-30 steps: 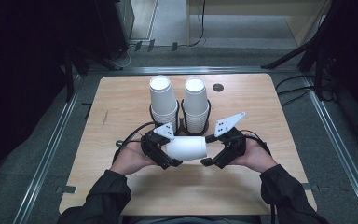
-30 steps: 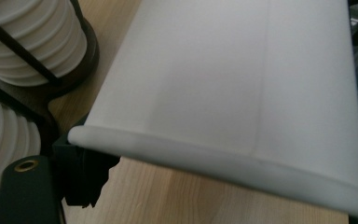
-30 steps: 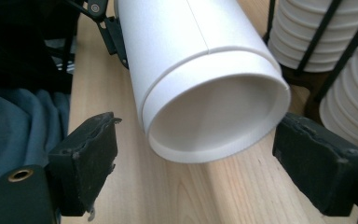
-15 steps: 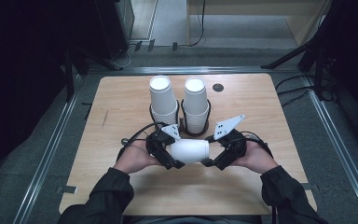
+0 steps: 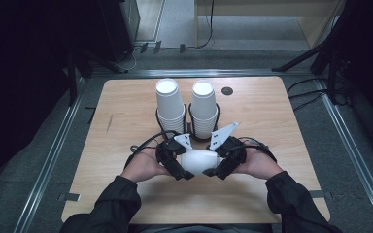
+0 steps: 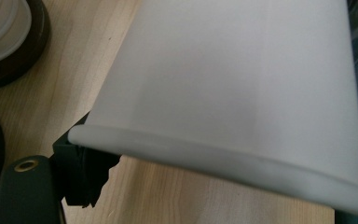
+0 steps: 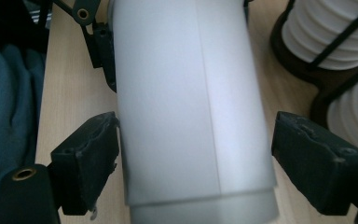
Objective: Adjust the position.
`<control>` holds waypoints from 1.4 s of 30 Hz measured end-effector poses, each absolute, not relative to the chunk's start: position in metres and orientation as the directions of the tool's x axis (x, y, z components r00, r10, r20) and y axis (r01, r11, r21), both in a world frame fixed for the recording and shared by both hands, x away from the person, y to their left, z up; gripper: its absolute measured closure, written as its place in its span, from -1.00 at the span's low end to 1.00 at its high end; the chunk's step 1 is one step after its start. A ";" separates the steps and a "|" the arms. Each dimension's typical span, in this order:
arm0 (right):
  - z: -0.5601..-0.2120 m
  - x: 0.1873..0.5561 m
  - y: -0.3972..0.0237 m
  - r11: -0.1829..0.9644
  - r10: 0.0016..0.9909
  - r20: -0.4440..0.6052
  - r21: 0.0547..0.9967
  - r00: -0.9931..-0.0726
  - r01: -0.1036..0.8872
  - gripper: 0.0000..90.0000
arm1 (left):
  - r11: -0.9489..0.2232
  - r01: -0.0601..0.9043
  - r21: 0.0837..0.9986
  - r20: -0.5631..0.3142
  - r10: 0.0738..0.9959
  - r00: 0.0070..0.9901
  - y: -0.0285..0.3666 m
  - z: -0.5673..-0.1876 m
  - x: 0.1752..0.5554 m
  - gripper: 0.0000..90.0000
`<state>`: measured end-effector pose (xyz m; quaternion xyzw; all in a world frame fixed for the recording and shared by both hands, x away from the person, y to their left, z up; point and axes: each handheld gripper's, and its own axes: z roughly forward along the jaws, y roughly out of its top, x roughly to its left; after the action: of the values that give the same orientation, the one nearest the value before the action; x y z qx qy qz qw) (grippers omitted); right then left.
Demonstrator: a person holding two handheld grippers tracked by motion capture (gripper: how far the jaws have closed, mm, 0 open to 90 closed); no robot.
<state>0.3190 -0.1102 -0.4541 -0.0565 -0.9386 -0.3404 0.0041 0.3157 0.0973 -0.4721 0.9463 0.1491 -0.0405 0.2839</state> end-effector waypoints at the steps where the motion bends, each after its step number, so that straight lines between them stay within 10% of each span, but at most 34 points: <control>1: -0.455 0.319 -0.109 0.767 0.100 0.045 0.633 -0.994 0.106 -0.65 | -0.797 0.299 0.525 -0.159 0.254 0.954 0.097 -0.472 0.315 -0.69; 42: -0.452 0.325 -0.128 0.701 0.124 0.091 0.696 -0.988 0.152 -0.52 | -0.666 0.359 0.653 -0.187 0.318 0.930 0.117 -0.461 0.319 -1.00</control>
<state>0.3245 -0.1285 -0.4522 -0.0749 -0.9221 -0.3791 0.0185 0.3188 0.1172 -0.4613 0.9124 0.1855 -0.0285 0.3638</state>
